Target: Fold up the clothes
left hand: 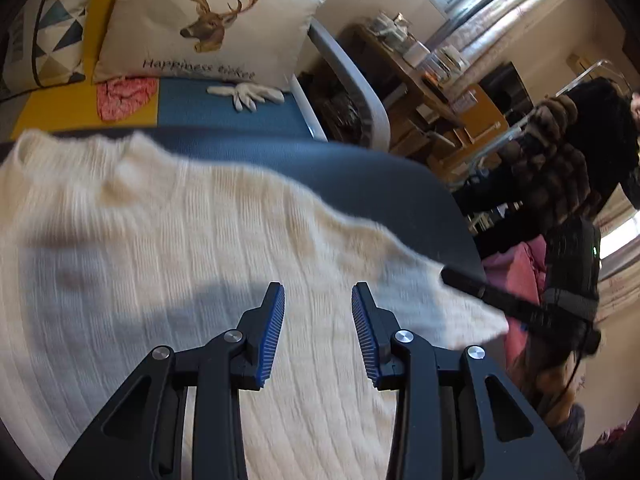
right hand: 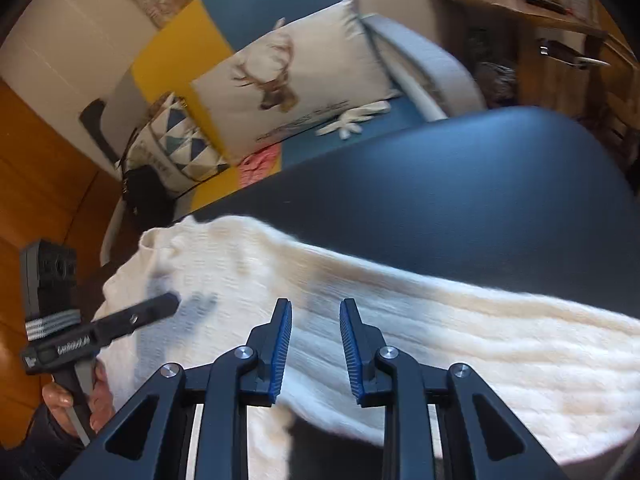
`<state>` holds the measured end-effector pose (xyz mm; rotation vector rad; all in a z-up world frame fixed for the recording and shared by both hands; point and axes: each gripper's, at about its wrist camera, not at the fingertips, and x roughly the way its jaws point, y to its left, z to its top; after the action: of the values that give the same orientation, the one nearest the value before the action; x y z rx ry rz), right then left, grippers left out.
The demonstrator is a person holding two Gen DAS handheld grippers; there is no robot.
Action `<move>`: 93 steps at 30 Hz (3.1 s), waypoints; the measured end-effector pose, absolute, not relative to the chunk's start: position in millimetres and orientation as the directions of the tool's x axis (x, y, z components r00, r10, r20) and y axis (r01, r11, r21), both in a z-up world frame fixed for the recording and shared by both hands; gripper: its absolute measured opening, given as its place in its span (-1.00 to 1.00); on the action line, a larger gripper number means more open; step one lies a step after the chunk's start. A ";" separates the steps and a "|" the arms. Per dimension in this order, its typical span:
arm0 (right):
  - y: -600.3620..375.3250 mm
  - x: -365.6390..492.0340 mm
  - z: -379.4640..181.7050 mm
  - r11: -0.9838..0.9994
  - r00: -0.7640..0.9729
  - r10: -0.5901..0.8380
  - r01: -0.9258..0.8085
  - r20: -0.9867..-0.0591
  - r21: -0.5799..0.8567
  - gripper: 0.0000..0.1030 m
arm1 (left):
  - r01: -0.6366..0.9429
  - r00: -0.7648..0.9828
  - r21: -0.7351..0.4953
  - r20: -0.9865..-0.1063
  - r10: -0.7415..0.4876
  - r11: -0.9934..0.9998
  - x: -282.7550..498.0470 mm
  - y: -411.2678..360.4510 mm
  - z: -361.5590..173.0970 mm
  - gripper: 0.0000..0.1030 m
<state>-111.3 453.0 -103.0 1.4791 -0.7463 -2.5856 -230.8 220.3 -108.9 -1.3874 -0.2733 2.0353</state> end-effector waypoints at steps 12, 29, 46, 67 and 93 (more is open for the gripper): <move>441.7 -151.3 -138.0 -0.941 -0.538 -0.103 -0.221 -0.837 0.258 -0.77 | -0.334 -0.225 -0.433 -0.826 0.517 -0.837 -260.7 244.1 -156.8 -0.29; 466.7 -58.1 -145.5 -0.950 -0.442 -0.146 -0.186 -0.885 0.249 -0.96 | -0.587 -0.134 -0.389 -0.818 0.560 -0.710 -81.0 217.1 -157.1 -0.30; 513.7 -90.8 -71.9 -0.886 -0.521 -0.176 -0.286 -0.835 0.364 -0.63 | -0.332 -0.313 -0.515 -0.731 0.607 -0.791 -20.4 93.3 -117.4 -0.29; 498.9 32.0 -83.2 -0.757 -0.487 0.060 -0.591 -0.871 0.279 -0.59 | -0.204 -0.382 -0.440 -0.787 0.485 -0.874 5.8 29.0 -138.6 -0.27; 379.4 136.5 -143.5 -0.796 -0.386 -0.423 -0.273 -0.820 0.540 -0.41 | -0.065 -0.481 -0.516 -0.733 0.480 -0.854 70.3 -80.9 -148.3 -0.25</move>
<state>136.5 379.4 -143.5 1.6824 -0.9609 -2.3476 70.3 -80.9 -148.3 -1.3749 -0.6130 2.3761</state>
